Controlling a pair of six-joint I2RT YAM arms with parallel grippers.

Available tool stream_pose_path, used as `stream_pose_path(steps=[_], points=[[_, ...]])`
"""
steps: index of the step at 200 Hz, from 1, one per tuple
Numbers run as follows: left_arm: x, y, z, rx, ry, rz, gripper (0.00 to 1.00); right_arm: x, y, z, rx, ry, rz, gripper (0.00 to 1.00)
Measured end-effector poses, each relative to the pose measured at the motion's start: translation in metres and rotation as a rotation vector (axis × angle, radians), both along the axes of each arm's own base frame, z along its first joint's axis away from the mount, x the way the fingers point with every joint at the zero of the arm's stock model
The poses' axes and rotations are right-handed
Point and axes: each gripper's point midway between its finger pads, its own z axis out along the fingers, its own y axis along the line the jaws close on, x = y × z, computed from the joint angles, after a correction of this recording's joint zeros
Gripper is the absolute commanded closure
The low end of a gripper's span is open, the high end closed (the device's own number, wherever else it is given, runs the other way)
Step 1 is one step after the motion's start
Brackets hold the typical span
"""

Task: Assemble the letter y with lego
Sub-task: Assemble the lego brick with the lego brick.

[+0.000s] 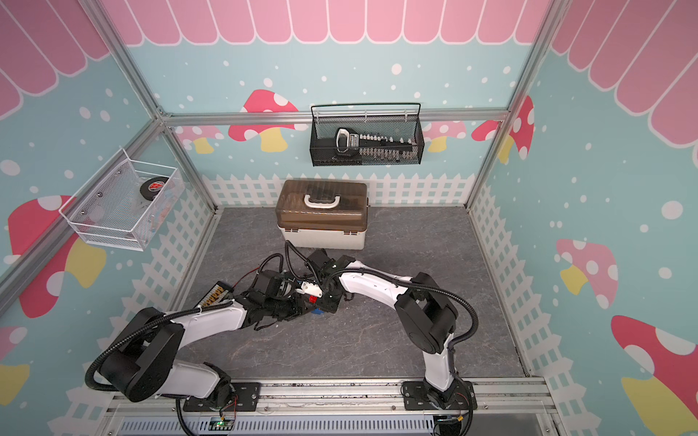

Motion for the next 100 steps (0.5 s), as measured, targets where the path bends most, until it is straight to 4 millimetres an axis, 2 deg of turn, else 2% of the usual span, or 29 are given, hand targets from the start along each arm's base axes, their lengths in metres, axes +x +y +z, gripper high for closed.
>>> stream_pose_path(steps=[100], points=[[0.0001,0.0000,0.0001,0.001,-0.002,-0.002,0.57,0.0016,0.0009,0.0002,-0.009,-0.014,0.004,0.75]])
